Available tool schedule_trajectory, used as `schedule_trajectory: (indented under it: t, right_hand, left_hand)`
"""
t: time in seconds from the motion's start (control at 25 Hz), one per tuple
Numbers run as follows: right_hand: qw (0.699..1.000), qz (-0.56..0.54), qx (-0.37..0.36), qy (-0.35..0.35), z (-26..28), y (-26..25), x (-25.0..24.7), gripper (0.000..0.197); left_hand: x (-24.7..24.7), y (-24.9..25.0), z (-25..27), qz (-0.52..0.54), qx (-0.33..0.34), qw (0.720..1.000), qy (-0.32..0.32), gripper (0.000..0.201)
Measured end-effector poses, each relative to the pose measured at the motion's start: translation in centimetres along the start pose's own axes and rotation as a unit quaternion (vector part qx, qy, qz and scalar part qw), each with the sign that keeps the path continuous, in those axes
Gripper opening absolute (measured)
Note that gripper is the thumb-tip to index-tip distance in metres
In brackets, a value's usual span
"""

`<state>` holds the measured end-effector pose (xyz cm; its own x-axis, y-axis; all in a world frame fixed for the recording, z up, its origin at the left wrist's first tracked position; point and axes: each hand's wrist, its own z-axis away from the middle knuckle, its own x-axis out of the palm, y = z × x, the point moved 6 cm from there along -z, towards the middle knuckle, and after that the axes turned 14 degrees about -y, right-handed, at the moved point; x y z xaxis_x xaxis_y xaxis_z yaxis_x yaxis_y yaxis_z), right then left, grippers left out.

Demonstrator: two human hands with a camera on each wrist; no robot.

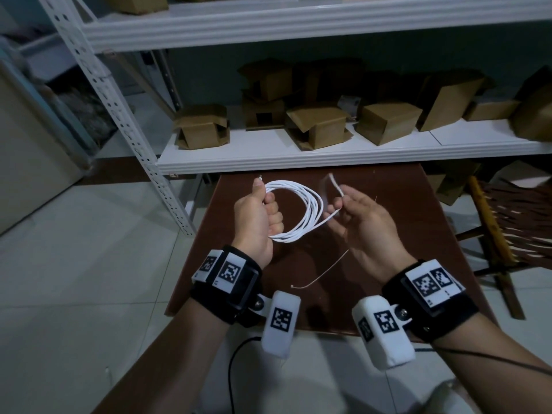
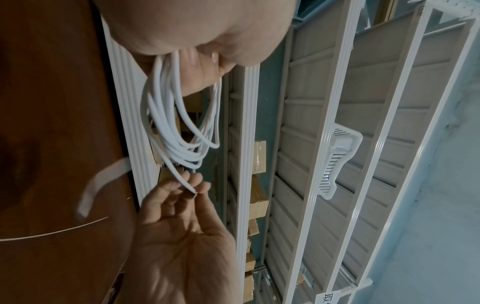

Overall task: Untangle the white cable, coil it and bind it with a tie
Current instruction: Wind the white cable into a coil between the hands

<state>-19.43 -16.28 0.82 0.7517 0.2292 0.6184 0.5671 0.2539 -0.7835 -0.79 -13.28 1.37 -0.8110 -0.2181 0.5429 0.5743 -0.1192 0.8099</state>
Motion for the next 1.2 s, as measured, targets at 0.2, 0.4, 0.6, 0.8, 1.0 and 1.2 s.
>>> schedule_trajectory:
  t: [0.2,0.4,0.6,0.8,1.0,1.2]
  right_hand:
    - [0.980,0.159,-0.122,-0.017,1.2,-2.3,1.4,0.036]
    - [0.981,0.147,-0.113,-0.052,1.3,-2.5,2.2,0.039]
    - [0.988,0.124,-0.078,-0.051,1.3,-2.1,2.3,0.036]
    - [0.971,0.212,-0.033,0.105,1.3,-1.7,-0.6,0.022]
    - [0.933,0.222,0.284,0.011,1.8,3.4,-0.1,0.041]
    - [0.923,0.002,0.369,-0.108,2.3,5.6,2.0,0.067]
  left_hand:
    - [0.6,-0.3,0.1,-0.054,-0.019,0.998,-0.019,0.048]
    - [1.6,-0.4,0.4,-0.085,-0.041,0.993,-0.067,0.048]
    - [2.7,-1.5,1.1,-0.113,-0.048,0.988,-0.098,0.047]
    - [1.7,-0.3,0.3,-0.077,-0.014,0.994,-0.070,0.048]
    - [1.5,-0.1,0.1,-0.031,-0.001,0.998,-0.058,0.049]
    - [1.5,-0.1,0.2,0.018,-0.002,0.998,-0.055,0.050]
